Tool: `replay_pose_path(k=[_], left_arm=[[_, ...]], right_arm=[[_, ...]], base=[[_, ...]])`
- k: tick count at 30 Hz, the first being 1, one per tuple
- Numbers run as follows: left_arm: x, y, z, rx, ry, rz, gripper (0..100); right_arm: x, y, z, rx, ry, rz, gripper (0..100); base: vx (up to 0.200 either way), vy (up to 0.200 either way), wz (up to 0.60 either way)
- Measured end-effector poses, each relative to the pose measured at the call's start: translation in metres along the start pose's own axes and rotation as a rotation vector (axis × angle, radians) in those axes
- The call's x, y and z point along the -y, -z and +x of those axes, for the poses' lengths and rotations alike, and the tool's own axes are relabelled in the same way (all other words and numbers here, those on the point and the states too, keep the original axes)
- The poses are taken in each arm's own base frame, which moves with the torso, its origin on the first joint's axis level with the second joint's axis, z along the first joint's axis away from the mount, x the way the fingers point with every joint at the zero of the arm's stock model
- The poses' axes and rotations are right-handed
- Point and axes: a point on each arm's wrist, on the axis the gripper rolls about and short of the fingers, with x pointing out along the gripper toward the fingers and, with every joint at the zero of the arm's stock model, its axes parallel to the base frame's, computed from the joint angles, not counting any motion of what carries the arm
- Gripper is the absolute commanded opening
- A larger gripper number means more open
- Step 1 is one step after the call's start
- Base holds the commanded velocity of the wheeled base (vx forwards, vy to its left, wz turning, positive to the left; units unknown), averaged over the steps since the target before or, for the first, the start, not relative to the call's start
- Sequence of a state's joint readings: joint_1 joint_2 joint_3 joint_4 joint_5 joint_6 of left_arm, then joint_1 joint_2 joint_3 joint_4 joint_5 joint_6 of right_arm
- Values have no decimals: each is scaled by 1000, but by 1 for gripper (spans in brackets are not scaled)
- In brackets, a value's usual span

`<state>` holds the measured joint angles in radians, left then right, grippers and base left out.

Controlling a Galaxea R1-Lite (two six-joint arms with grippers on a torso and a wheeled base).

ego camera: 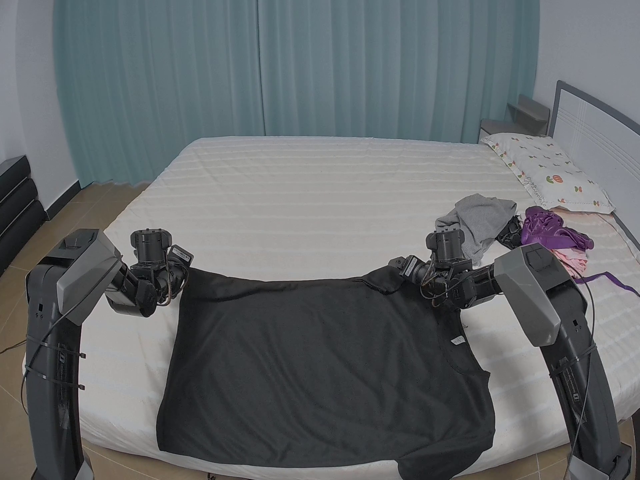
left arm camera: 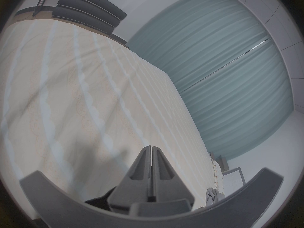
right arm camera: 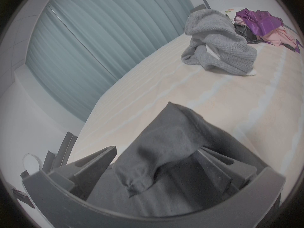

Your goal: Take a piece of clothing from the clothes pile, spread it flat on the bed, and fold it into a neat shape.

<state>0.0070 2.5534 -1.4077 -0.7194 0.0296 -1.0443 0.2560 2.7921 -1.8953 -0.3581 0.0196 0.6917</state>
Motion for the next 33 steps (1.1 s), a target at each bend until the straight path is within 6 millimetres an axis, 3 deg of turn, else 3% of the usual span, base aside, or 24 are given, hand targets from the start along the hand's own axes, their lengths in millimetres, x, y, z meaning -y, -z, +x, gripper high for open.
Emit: replay_pose_path(k=[5, 11, 16, 29, 33], left_arm=[[-1, 0, 0, 0, -3, 0, 0], [-1, 1, 0, -2, -5, 0, 0], [-2, 1, 0, -2, -6, 0, 0], [-2, 1, 0, 0, -6, 0, 0], [-1, 1, 0, 0, -4, 1, 0]], right_arm=[[1, -5, 11, 81, -31, 23, 100], [-5, -26, 11, 295, -192, 31, 100], [12, -44, 9, 408, -204, -22, 100], [63, -38, 7, 211, -35, 11, 100], [68, -31, 2, 151, -39, 13, 100]], base=[[0, 0, 0], [0, 0, 0], [0, 0, 0], [0, 0, 0], [0, 0, 0]])
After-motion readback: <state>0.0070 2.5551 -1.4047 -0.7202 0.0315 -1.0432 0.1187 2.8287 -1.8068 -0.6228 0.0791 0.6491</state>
